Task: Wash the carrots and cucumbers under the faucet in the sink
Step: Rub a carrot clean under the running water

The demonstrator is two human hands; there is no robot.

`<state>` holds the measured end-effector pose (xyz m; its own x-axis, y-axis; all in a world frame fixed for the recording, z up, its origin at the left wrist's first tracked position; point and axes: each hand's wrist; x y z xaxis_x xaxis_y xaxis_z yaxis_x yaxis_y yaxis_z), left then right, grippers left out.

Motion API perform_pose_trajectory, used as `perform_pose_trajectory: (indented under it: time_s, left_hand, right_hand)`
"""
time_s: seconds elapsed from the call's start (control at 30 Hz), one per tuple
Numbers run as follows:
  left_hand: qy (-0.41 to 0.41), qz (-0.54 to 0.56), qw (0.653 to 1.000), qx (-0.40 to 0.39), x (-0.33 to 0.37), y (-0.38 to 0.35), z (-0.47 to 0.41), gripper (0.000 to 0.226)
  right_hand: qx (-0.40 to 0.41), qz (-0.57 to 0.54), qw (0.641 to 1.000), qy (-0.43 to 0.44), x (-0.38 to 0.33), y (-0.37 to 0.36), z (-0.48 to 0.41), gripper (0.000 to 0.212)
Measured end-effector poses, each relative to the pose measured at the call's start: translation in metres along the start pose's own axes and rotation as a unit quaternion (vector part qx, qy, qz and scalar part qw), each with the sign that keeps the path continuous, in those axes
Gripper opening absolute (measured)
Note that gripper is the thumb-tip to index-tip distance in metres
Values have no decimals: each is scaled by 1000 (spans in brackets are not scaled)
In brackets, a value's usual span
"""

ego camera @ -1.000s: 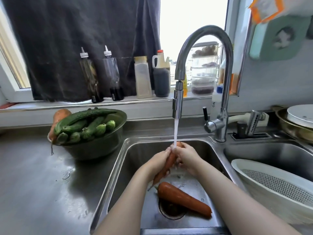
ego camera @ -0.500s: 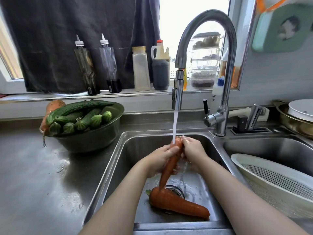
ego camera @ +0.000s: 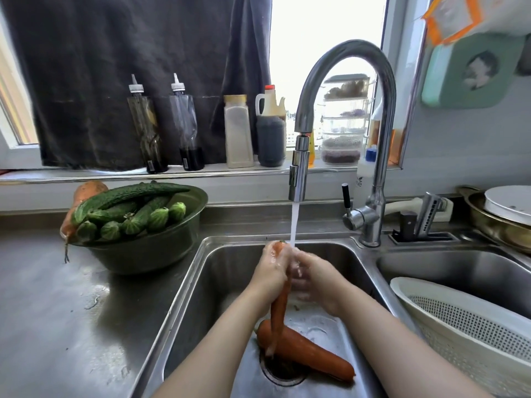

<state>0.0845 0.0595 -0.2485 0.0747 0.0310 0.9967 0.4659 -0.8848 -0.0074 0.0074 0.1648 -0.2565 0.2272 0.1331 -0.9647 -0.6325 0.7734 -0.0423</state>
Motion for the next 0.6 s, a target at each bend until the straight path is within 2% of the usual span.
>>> perform_pose_trajectory:
  time_s: [0.07,0.13,0.2,0.3,0.4,0.47,0.53,0.6]
  left_hand:
    - [-5,10,1000,14,-1,0,-3,8]
    - [-4,15,1000,25,0,2,-5,20]
    - [1,25,999,27,2,6,-7,24]
    - [-12,13,999,35,4,15,-8,15]
    - [-13,17,998,58,6,21,-7,7]
    - [-12,31,997,67,10,23,-4,16]
    - [-17,21,998,60,14,27,0,26]
    - [-16,-12,1000,24,15,32,2,29]
  right_hand:
    - [-69,20,997,-38,1,-1,2,52]
    - [-109,35,993,-37,1,-3,3,62]
    - [-99,32,994,-34,2,-2,2,65]
    - [-98,31,994,-37,1,3,3,66]
    - [-159,22,987,-11,1,10,4,54]
    - [-186,25,982,17,-1,11,6,47]
    - [-184,36,981,39,-3,7,9,48]
    - [-137,61,988,41,-6,3,15,57]
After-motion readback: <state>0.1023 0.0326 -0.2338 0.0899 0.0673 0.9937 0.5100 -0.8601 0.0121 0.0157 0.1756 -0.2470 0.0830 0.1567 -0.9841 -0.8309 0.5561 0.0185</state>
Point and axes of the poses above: each hand's wrist, its own z-axis away from the middle knuckle, its own y-axis out of the back of the hand, x = y × z, and after that the axes turned 1 degree about x, right-handed
